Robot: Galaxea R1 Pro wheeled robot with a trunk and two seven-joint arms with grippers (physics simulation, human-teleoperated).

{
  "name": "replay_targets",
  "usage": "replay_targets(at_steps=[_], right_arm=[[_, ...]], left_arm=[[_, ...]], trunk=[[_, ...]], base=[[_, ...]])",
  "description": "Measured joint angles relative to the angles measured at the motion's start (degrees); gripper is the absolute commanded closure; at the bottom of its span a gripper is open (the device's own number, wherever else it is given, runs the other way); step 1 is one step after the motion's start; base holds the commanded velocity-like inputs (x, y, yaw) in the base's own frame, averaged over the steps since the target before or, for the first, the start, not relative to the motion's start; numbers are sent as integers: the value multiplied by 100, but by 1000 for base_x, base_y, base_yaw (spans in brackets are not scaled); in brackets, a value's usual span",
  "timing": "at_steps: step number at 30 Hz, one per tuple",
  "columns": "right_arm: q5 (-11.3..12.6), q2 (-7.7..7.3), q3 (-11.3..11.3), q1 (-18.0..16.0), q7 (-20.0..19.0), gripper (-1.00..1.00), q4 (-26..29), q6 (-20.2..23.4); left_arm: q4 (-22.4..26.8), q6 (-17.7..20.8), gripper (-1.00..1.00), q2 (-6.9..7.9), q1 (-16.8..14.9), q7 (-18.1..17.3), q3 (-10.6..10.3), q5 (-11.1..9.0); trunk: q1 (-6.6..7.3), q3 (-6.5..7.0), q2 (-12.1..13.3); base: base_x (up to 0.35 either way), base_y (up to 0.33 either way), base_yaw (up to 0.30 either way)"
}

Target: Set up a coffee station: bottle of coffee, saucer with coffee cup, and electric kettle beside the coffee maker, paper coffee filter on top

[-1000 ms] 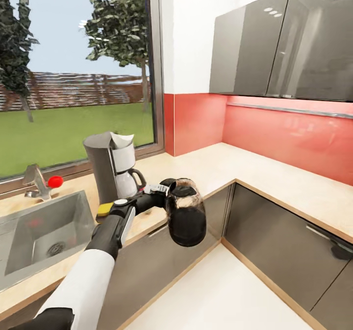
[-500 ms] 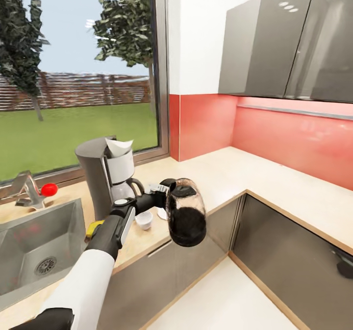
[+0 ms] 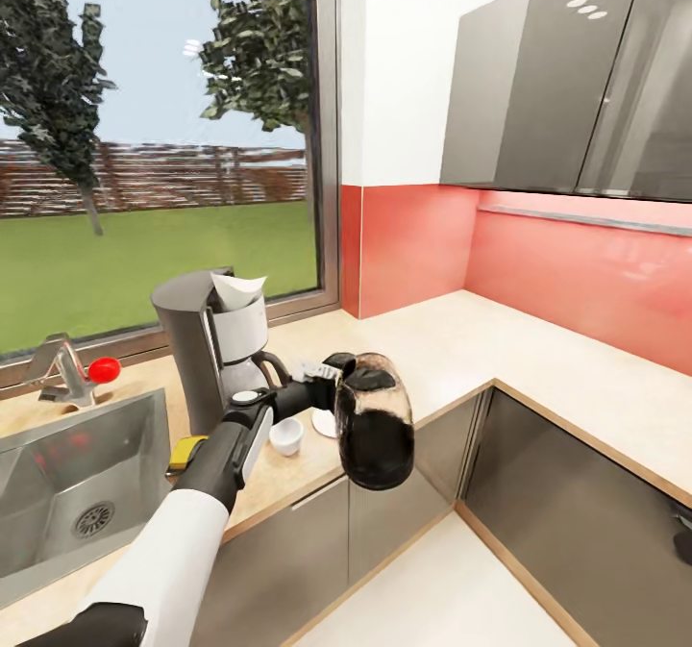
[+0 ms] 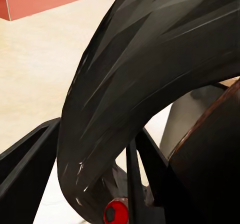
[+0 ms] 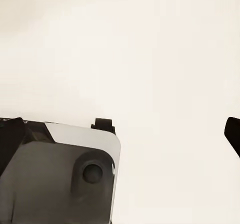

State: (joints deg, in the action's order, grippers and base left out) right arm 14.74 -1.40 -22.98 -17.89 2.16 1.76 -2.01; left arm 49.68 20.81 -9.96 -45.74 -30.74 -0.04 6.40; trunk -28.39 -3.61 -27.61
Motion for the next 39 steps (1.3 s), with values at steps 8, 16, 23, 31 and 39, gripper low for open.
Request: replay_targets(at_steps=[8,16,23,31,39], right_arm=[[10,2,9,0,-8,-100,5,4],[10,0,9,0,-7,-100,-1,3],[10,0,9,0,-7,-100,-1,3],[10,0,9,-1,-7,-100,-1,3],[9,1,4,-2,-7,-100,-3,3]], left_arm=[[22,1,100,0,0,2,4,-76],[14,-4,100,1,0,248,-1,-72],[-4,-3,100,1,0,280,-2,-77],[-10,-3,100,1,1,279,-2,-80],[-27,-1,100,2,1,281,-2,-79]], trunk=[[0,0,0],[2,0,0],[2,0,0],[1,0,0],[1,0,1]], base=[[11,-13,0],[153,-191,0],[166,-228,0],[133,-246,10],[99,-259,191]])
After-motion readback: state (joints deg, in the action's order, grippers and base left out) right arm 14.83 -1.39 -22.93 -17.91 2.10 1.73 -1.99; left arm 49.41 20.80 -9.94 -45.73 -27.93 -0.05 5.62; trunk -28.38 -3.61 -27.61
